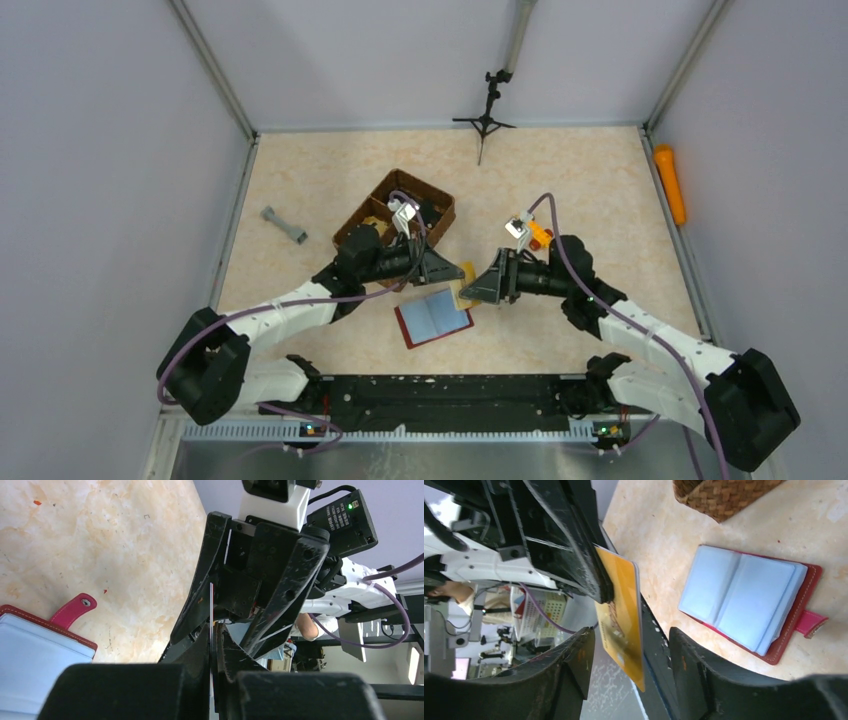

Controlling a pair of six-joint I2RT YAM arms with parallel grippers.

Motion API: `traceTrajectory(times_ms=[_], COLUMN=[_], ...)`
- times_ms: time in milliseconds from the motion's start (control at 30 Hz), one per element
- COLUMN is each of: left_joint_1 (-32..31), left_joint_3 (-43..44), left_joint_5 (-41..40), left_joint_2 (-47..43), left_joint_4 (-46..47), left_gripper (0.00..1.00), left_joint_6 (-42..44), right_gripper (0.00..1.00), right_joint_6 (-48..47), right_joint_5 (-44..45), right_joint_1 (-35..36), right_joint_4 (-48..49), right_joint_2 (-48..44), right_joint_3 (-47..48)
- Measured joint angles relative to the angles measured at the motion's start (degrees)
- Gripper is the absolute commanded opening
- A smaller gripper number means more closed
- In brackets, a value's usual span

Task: Take the credit cards out of the card holder
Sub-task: Place the credit card in the storage box.

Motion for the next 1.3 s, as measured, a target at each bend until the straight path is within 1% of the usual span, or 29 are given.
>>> traceTrajectory(times_ms=[67,233,367,467,533,767,833,867,1000,1100,1200,1300], left_joint_1=[0.0,0.0,0.1,0.4,0.6,1.5,1.9,2.1,2.8,3.3,3.4,3.4], left_joint_3=[0.0,0.0,0.0,-0.1,-0.2,-1.2,-1.5,-1.6,-2.7,-3.8,-4.9,-5.6], left_joint_5=[0.0,-0.1,-0.1,0.1,0.2,0.7,1.2,1.5,2.6,3.5,4.3,5.5], left_joint_2=[0.2,1.2,1.5,1.9,2.2,2.6,2.6,2.6,2.3,2.2,2.2,2.2], left_joint_4=[-0.4,-0.9,-1.1,-1.2,-1.0,-0.4,-0.2,-0.1,0.8,2.8,4.3,5.8], left_gripper=[0.02,0.09,0.15,0.16,0.16,0.2,0.23,0.25,0.37,0.43,0.43,0.44], left_joint_6=[-0.1,-0.1,-0.1,-0.2,-0.4,-1.2,-1.6,-1.6,-2.2,-3.0,-3.9,-4.7], right_gripper=[0.45,0.41,0.31,0.29,0.26,0.25,0.24,0.22,0.14,0.08,0.01,0.0], right_joint_6=[-0.6,-1.2,-2.2,-2.8,-3.0,-3.0,-3.0,-3.0,-2.8,-1.9,-0.2,2.4], right_joint_5=[0.6,1.5,2.8,3.0,3.0,2.9,3.0,3.0,3.1,2.4,1.5,1.0], right_joint_1=[0.8,1.3,1.4,1.4,1.4,1.4,1.4,1.4,1.4,1.4,1.4,1.3], right_joint_4=[-0.4,-1.2,-2.8,-3.7,-4.1,-4.2,-4.2,-4.2,-4.1,-3.1,0.4,5.0], right_joint_2=[1.3,3.0,3.2,3.8,4.3,4.9,4.9,4.9,4.9,4.9,4.9,4.8], right_joint_3=[0.0,0.0,0.3,0.8,1.0,1.0,1.0,1.0,1.0,1.0,0.7,-0.5])
